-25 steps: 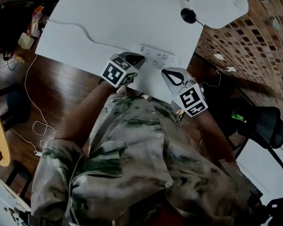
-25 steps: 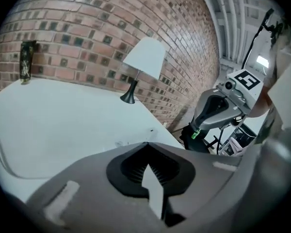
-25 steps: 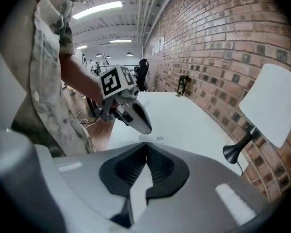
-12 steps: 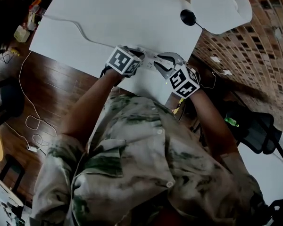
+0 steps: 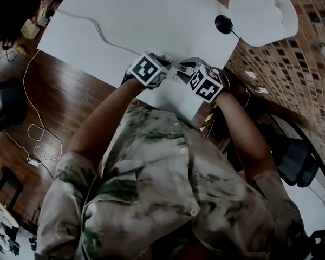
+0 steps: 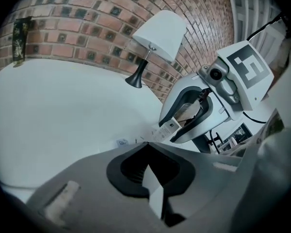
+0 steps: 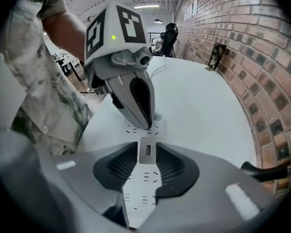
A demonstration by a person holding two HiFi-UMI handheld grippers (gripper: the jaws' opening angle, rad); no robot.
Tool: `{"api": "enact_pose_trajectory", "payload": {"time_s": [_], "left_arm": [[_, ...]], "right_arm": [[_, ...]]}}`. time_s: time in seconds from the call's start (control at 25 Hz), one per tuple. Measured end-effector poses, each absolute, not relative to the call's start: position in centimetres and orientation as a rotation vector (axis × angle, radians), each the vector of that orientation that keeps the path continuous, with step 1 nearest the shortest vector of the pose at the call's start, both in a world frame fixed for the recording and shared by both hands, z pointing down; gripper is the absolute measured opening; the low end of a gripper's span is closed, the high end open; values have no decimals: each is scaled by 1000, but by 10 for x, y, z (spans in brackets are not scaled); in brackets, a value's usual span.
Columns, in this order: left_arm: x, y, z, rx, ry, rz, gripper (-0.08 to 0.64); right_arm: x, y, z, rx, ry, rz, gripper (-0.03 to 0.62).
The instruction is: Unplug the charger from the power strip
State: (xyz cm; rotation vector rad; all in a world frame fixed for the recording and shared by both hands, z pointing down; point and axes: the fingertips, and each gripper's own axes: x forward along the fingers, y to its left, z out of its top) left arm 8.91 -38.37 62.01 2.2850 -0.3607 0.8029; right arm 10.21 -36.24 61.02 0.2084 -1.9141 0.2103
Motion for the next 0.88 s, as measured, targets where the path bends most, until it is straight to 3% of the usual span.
{"api": "enact_pose_trajectory", "payload": {"time_s": [0.88], "left_arm": [[88, -386, 621, 2335, -318, 751, -5]], "right_arm": [[102, -366, 618, 158, -1821, 222, 104]]}}
